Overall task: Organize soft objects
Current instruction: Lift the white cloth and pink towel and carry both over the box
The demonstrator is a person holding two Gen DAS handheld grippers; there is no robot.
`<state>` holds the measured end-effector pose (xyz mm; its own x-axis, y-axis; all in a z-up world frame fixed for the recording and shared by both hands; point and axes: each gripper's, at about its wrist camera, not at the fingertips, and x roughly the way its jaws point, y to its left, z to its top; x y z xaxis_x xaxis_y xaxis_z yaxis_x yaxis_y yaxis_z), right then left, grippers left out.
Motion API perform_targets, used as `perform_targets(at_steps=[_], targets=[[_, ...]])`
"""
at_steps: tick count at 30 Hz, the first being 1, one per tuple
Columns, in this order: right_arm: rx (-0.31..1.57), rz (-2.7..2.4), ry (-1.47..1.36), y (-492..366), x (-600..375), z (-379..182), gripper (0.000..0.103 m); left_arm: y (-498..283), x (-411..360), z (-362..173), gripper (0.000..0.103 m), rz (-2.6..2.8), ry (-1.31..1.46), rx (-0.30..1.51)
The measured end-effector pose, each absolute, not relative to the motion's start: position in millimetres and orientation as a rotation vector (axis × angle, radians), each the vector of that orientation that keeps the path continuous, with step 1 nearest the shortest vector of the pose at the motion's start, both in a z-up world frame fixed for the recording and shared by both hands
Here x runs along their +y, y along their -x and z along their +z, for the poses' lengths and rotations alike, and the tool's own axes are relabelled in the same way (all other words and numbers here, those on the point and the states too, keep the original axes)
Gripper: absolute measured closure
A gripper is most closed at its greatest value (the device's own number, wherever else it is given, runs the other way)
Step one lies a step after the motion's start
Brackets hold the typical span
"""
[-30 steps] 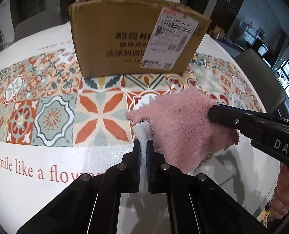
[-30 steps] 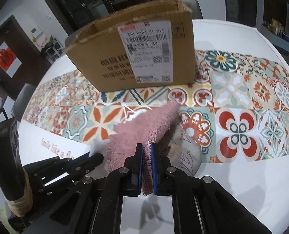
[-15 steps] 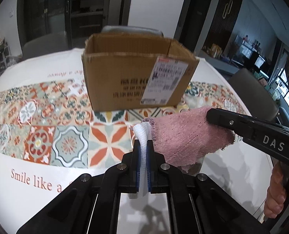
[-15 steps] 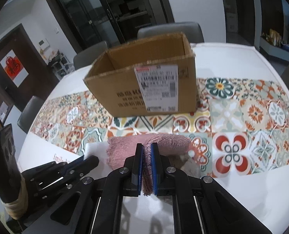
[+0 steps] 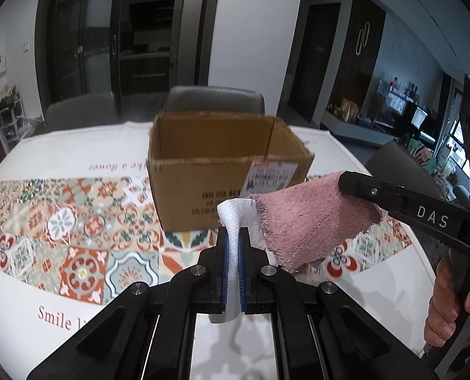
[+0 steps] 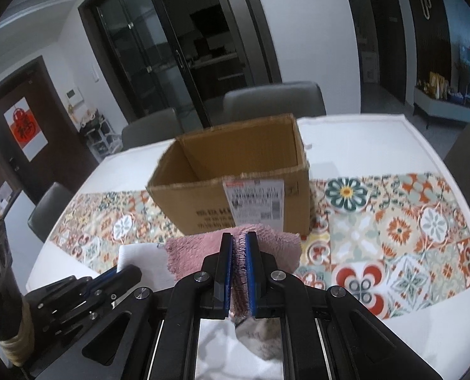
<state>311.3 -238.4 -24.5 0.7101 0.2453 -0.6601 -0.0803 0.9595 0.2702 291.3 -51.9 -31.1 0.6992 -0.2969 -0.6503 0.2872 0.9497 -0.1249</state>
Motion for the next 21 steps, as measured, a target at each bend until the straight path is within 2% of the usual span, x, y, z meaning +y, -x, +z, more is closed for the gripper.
perform_targets(at_steps=[21], targets=[[0.527, 0.207, -0.19, -333, -230, 54, 0.094, -322, -42, 39, 0.096, -0.292, 0.017, 0.507]])
